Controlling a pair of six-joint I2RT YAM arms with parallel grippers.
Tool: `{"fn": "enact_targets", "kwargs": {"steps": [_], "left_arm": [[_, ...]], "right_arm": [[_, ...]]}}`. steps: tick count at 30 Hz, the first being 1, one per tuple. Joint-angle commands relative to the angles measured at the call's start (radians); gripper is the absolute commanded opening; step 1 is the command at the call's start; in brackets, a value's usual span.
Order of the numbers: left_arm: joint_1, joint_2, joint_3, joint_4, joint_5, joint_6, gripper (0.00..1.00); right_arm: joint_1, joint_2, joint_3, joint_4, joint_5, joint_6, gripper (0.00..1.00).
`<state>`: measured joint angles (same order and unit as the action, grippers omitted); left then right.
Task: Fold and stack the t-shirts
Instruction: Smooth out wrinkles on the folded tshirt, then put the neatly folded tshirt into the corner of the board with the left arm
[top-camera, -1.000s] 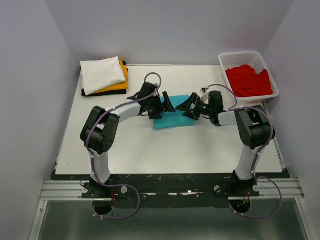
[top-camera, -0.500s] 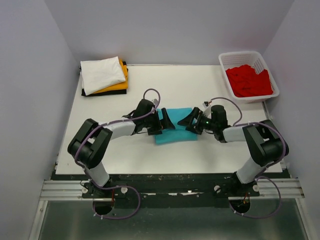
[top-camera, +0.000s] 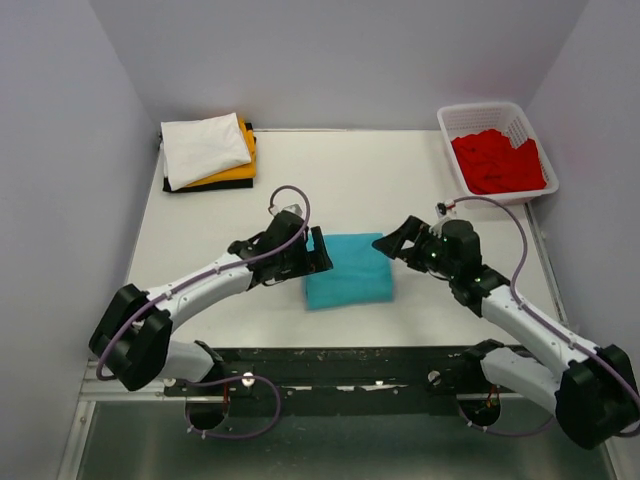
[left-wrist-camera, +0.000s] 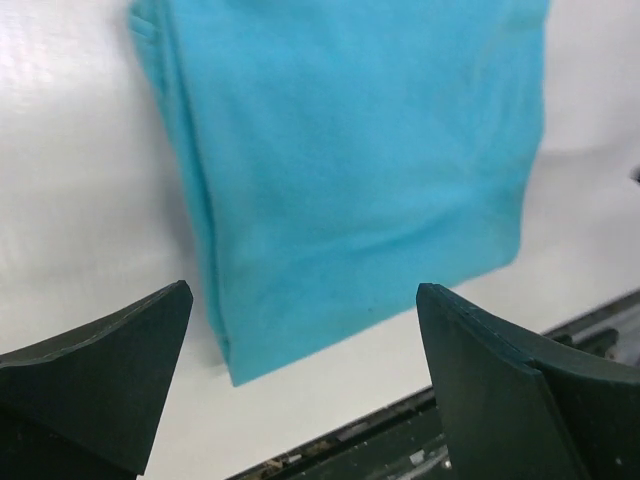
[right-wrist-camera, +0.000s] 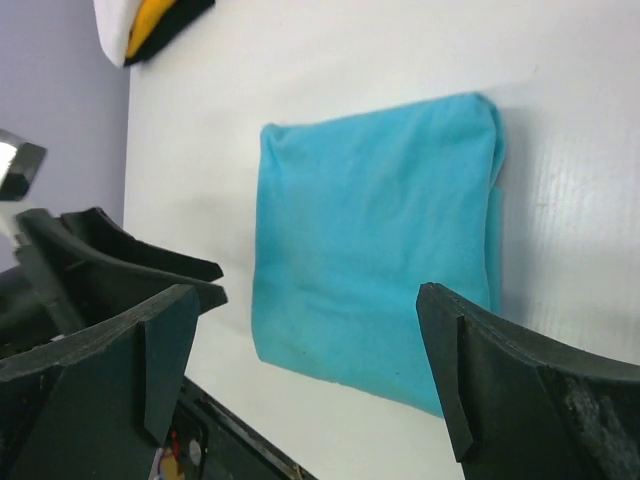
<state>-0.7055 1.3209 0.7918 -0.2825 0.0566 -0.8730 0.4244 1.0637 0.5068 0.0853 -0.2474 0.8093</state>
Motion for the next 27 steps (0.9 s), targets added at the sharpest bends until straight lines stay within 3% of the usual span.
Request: {"fn": "enact_targets", "kwargs": {"steps": [1, 8, 15, 19, 21, 24, 27], "left_arm": [[0.058, 0.097, 0.047, -0.137, -0.158, 0.024, 0.99], [0.124, 0.279, 0.109, -0.045, -0.02, 0.029, 0.97], [0.066, 0.409, 0.156, -0.042, 0.04, 0.016, 0.82], [0.0, 0.47, 0.176, -0.052, 0.039, -0.008, 0.56], [-0.027, 0.497, 0.211, -0.097, -0.013, -0.019, 0.38], [-0.047, 0.53, 0.287, -0.205, -0.123, -0.014, 0.0], [-0.065, 0.531, 0.368, -0.294, -0.256, 0.004, 0.0]], "right_arm": [[-0.003, -0.116, -0.023, -0.129, 0.202, -0.029, 1.0], [-0.003, -0.127, -0.019, -0.15, 0.194, -0.077, 1.0], [-0.003, -0.091, 0.0, -0.18, 0.221, -0.101, 1.0], [-0.004, -0.094, -0.004, -0.18, 0.225, -0.106, 1.0], [-0.003, -0.094, -0.004, -0.185, 0.229, -0.109, 1.0], [-0.004, -0.095, -0.005, -0.19, 0.228, -0.109, 1.0], [-0.004, -0.102, -0.009, -0.194, 0.228, -0.11, 1.0]]}}
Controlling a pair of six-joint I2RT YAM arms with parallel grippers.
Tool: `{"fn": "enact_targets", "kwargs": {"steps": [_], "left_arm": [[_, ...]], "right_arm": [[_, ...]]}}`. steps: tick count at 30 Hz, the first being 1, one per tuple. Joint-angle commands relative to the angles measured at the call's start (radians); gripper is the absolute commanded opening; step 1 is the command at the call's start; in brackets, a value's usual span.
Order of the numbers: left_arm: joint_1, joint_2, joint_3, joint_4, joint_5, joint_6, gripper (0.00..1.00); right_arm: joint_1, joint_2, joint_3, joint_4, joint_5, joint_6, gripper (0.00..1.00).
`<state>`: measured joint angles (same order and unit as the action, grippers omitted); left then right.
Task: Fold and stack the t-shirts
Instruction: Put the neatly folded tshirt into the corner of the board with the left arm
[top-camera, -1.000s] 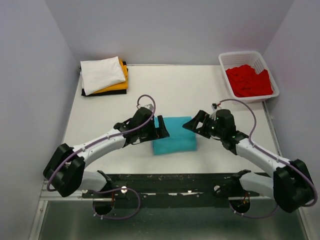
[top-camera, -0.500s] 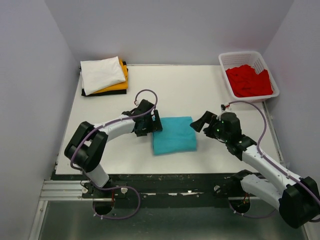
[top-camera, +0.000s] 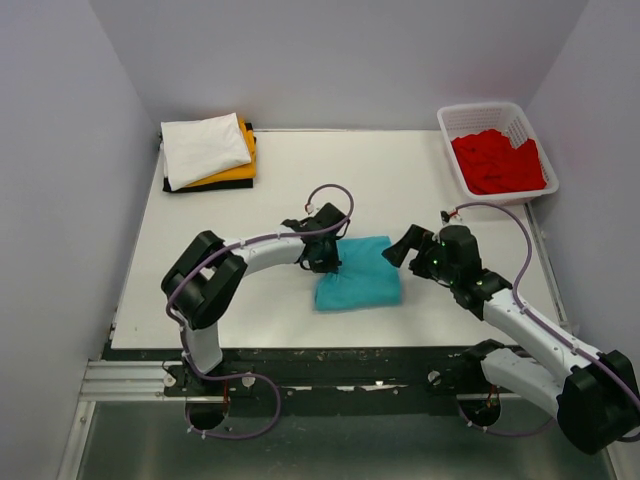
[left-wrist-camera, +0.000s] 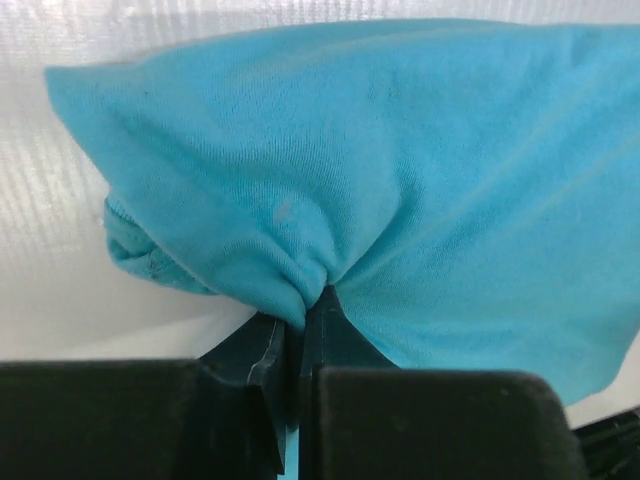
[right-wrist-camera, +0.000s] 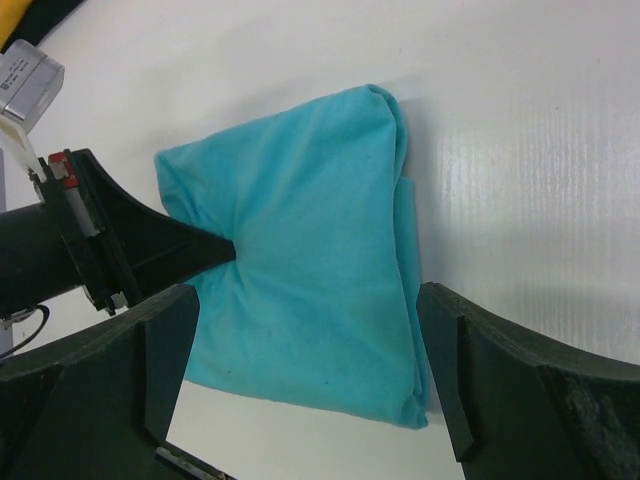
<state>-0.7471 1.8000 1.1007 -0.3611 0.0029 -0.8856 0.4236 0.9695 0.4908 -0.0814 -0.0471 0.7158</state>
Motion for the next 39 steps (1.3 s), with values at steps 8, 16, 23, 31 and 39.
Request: {"fn": "enact_targets", "kwargs": {"steps": [8, 16, 23, 31, 39], "left_arm": [[0.026, 0.099, 0.345, -0.324, -0.456, 0.246, 0.0], [0.192, 0.278, 0.73, -0.336, -0.479, 0.465, 0.0], [0.295, 0.409, 1.024, -0.291, -0.549, 0.779, 0.0], [0.456, 0.4, 1.092, -0.172, -0.423, 0.989, 0.0], [0.531, 0.322, 1.125, -0.16, -0.309, 1.06, 0.0]], "right_arm": [[-0.002, -0.063, -0.017, -0.041, 0.125, -0.039, 1.0], [-0.003, -0.073, -0.023, -0.076, 0.24, -0.07, 1.0], [-0.004, -0.062, -0.016, -0.087, 0.305, -0.087, 1.0], [-0.003, -0.022, -0.012, -0.087, 0.348, -0.101, 1.0], [-0.003, 0.033, -0.003, -0.074, 0.368, -0.105, 1.0]]}}
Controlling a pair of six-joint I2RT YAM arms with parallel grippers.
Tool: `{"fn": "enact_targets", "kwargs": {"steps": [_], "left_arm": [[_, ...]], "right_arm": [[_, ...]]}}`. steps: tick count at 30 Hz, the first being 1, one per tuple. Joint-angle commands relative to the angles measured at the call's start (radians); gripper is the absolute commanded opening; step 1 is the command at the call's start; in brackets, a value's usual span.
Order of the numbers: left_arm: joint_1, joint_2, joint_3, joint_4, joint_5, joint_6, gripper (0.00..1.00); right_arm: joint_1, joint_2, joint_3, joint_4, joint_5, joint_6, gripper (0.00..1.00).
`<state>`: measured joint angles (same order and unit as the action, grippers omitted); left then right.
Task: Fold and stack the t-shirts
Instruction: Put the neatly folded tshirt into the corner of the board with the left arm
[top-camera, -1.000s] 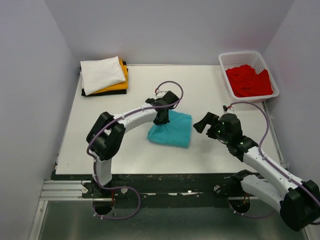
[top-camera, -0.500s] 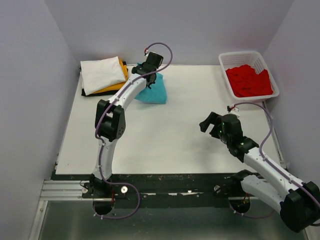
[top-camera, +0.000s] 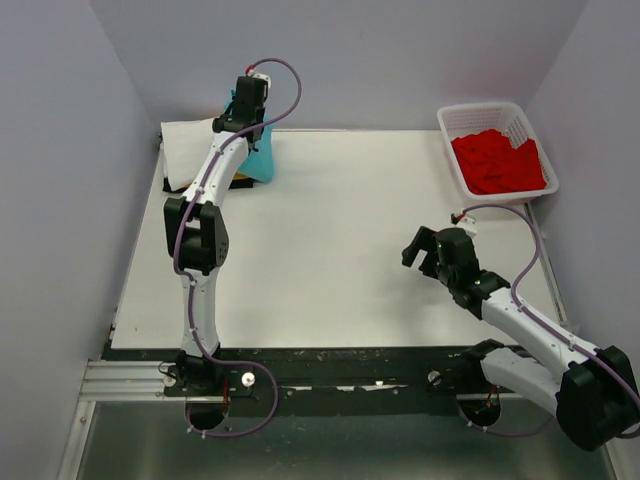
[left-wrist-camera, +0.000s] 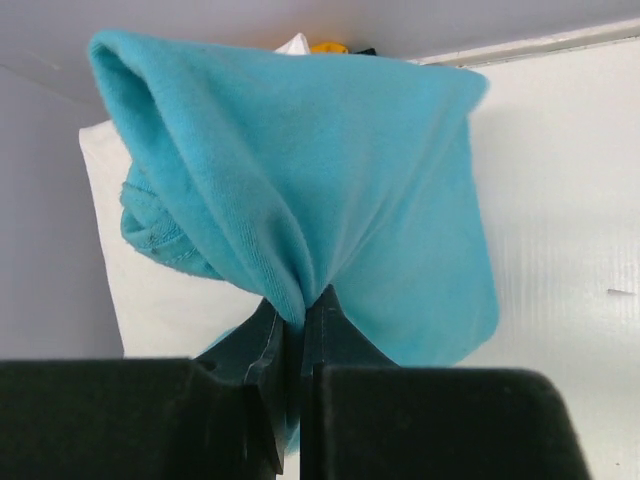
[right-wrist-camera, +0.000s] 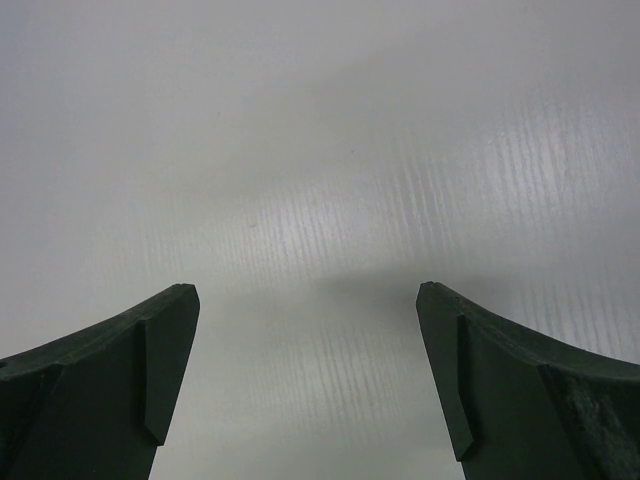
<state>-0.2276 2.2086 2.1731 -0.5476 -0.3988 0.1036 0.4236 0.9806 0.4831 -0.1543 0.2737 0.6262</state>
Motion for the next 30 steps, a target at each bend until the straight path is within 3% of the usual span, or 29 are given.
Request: {"fn": "enact_targets", "kwargs": {"steps": [1, 9, 21, 26, 30], "left_arm": [[0.016, -0.101, 0.052, 0.026, 0.108, 0.077, 0.0], [0.072, -0.144, 0.112, 0.003, 0.201, 0.018, 0.0], [0.178, -0.06, 0.163, -0.009, 0.317, -0.016, 0.0], [0.261, -0.007, 0.169, 0.002, 0.485, -0.07, 0.0], [0.296, 0.044, 0.188, 0.014, 0.541, -0.084, 0.0]], "right_arm": [[-0.003, 0.026, 0.008, -0.003, 0.049, -0.015, 1.0], [-0.003, 0.004, 0.008, -0.013, 0.07, -0.013, 1.0], [-0.004, 0.015, 0.014, -0.019, 0.102, -0.012, 1.0], [-0.003, 0.025, 0.02, -0.023, 0.115, -0.003, 1.0], [-0.004, 0.042, 0.028, -0.024, 0.116, 0.001, 1.0]]}}
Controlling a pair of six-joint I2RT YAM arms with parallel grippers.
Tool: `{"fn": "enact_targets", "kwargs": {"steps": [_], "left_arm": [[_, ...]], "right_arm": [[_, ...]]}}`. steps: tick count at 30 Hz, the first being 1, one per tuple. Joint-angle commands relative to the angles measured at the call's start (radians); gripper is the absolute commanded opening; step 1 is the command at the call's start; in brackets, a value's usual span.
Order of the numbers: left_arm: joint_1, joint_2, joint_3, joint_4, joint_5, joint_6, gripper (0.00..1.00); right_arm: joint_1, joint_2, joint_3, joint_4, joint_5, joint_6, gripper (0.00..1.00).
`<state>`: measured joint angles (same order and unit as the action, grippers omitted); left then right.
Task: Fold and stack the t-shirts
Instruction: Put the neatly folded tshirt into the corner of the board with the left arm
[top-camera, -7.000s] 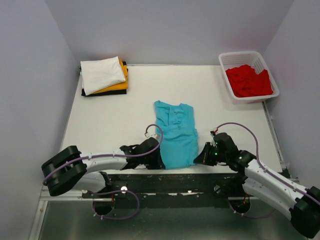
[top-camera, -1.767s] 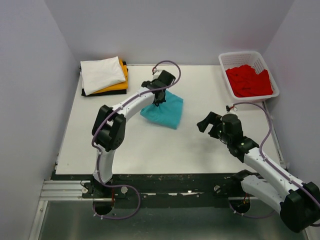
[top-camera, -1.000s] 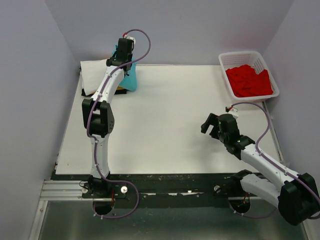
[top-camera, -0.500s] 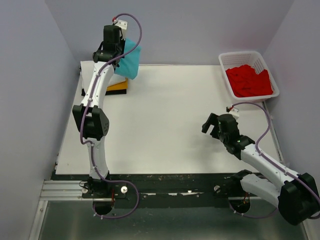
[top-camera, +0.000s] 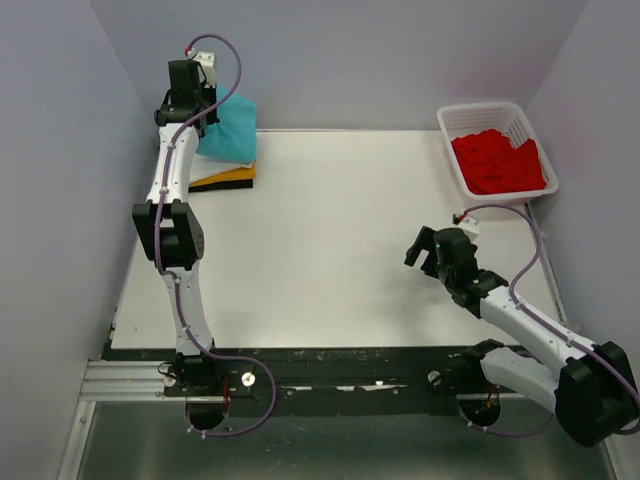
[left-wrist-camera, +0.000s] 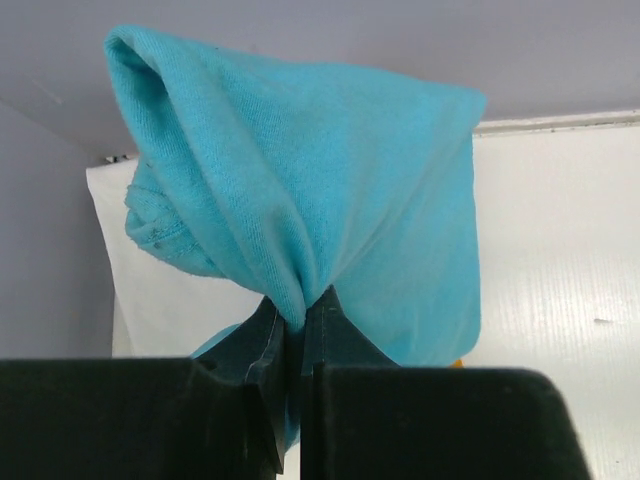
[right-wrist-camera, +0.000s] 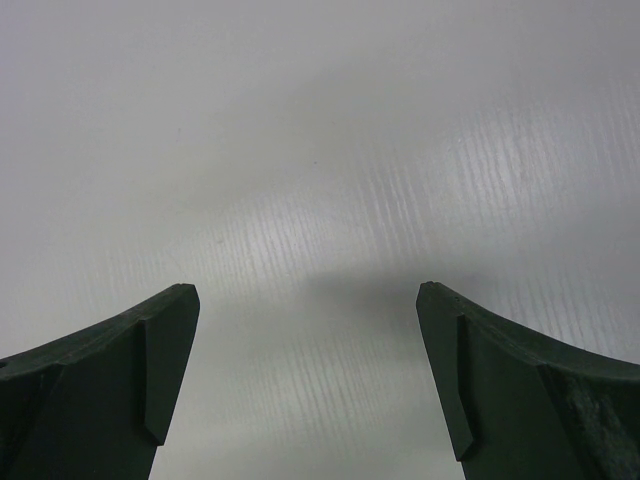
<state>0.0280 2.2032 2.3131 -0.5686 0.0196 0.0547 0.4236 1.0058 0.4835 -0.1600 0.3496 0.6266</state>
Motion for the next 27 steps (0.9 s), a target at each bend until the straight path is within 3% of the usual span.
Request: {"fn": "enact_targets", "kwargs": {"steps": [1, 16, 18, 21, 22, 23, 27], "left_arm": [[0.045, 0.065, 0.064, 0.033, 0.115, -0.033, 0.0], [0.105, 0.159, 0.115, 0.095, 0.05, 0.004, 0.12], [0.112, 0.153, 0.107, 0.098, 0.04, 0.004, 0.17], [0.115, 0.128, 0.087, 0.112, -0.034, -0.034, 0.65], [0.115, 0.113, 0.081, 0.113, -0.054, -0.049, 0.76], [0.117, 0.097, 0.076, 0.112, -0.056, -0.074, 0.95], [0.116, -0.022, 0.036, 0.097, -0.06, -0.211, 0.99]], "right_arm": [[-0.003, 0.024, 0.03, -0.019, 0.042, 0.0, 1.0], [-0.003, 0.094, 0.057, -0.029, 0.04, 0.007, 1.0], [-0.003, 0.088, 0.059, -0.034, 0.04, 0.006, 1.0], [-0.003, 0.07, 0.062, -0.042, 0.037, -0.004, 1.0], [-0.003, 0.063, 0.065, -0.046, 0.035, -0.013, 1.0], [-0.003, 0.058, 0.075, -0.061, 0.033, -0.023, 1.0], [-0.003, 0.026, 0.13, -0.155, 0.047, -0.047, 1.0]]}}
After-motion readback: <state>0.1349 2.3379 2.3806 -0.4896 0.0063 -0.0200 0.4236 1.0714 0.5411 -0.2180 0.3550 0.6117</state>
